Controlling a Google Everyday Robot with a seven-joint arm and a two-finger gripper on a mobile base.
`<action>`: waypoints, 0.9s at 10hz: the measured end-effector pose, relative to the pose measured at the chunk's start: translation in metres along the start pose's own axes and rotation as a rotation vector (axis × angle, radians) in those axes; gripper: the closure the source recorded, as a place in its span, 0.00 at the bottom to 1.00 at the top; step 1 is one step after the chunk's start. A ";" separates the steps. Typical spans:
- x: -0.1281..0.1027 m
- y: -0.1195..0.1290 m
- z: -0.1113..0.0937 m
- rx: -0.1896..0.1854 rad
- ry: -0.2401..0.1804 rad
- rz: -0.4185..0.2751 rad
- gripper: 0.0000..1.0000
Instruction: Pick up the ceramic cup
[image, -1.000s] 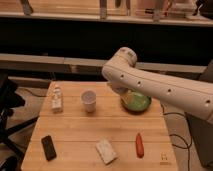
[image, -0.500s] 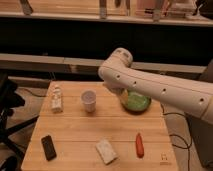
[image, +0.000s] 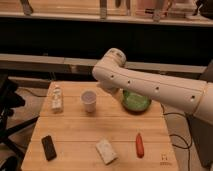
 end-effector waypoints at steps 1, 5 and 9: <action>-0.006 -0.007 0.002 0.009 -0.008 -0.010 0.20; -0.023 -0.028 0.009 0.028 -0.034 -0.056 0.20; -0.040 -0.042 0.031 0.045 -0.070 -0.101 0.20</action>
